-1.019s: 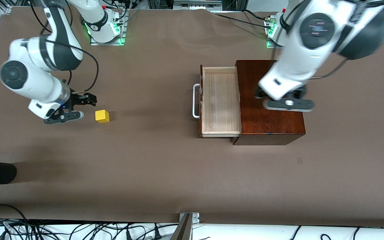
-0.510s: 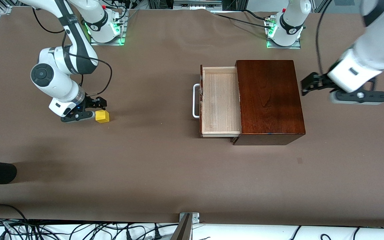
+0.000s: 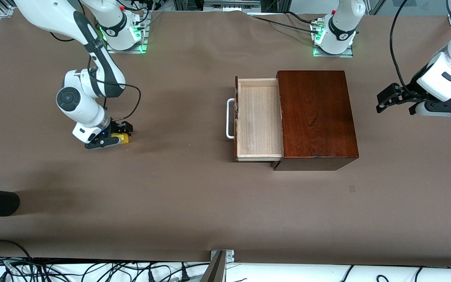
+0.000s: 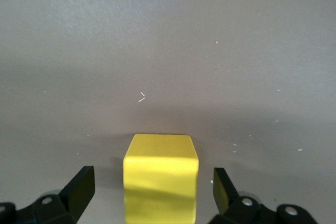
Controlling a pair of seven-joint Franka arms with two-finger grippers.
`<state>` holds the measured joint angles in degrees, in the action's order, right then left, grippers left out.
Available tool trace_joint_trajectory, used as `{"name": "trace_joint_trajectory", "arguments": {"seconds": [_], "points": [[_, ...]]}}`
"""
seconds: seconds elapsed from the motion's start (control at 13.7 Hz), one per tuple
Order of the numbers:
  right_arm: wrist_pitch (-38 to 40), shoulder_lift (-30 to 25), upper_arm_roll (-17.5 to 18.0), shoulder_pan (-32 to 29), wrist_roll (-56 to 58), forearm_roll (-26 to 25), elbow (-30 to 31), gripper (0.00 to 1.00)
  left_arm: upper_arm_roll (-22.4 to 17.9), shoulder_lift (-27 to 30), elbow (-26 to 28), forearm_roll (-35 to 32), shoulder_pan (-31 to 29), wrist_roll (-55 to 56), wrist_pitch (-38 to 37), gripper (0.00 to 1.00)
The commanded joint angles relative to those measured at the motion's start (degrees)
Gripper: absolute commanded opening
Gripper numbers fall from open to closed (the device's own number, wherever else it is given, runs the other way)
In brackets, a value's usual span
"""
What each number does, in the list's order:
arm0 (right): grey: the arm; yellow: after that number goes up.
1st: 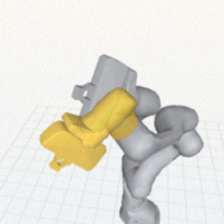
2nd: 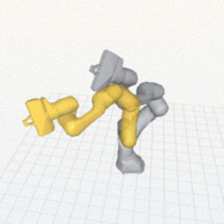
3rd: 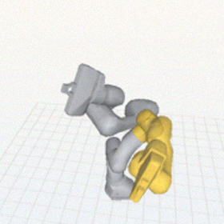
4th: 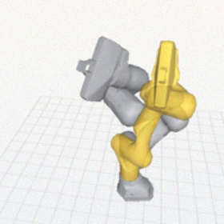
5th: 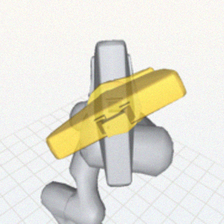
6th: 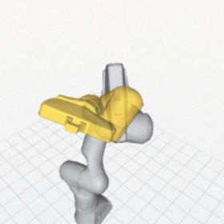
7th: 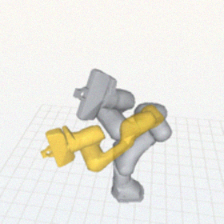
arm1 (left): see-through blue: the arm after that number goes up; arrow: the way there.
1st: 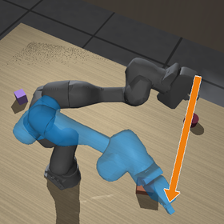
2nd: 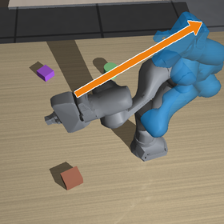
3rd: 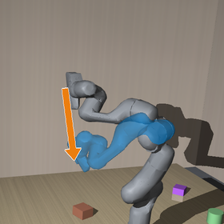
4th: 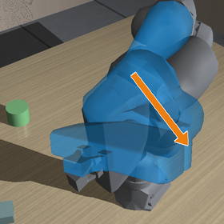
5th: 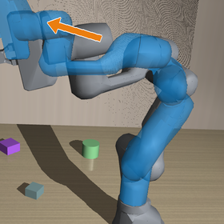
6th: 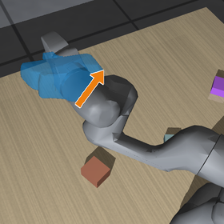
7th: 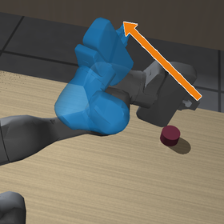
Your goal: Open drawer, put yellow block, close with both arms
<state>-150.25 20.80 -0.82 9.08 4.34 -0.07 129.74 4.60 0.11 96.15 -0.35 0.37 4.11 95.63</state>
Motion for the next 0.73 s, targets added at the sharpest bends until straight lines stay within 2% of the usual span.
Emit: {"name": "trace_joint_trajectory", "arguments": {"seconds": [0.0,0.22,0.29,0.51,0.66], "points": [[-2.06,0.21,0.03,-0.21,1.29,0.68,1.13,0.85,-0.46,0.95,0.71,0.18,0.42,-0.25,-0.36,1.0],[-1.89,0.03,-0.23,-0.29,2.6,0.68,0.7,0.13,-0.11,0.95,0.62,0.09,0.42,-0.16,-0.36,1.0],[-1.71,-0.4,-0.23,-0.3,2.69,0.68,0.43,0.02,-0.03,1.04,0.62,0.18,0.42,-0.33,-0.53,1.0],[-0.4,-1.46,0.11,-0.21,5.94,0.42,-1.93,0.0,-0.02,0.95,0.36,0.18,0.42,-0.6,-0.71,1.0],[4.41,-2.51,0.64,-0.12,6.21,0.25,-5.61,0.0,-0.02,1.04,0.36,0.18,0.42,-0.42,-0.8,1.0]]}}
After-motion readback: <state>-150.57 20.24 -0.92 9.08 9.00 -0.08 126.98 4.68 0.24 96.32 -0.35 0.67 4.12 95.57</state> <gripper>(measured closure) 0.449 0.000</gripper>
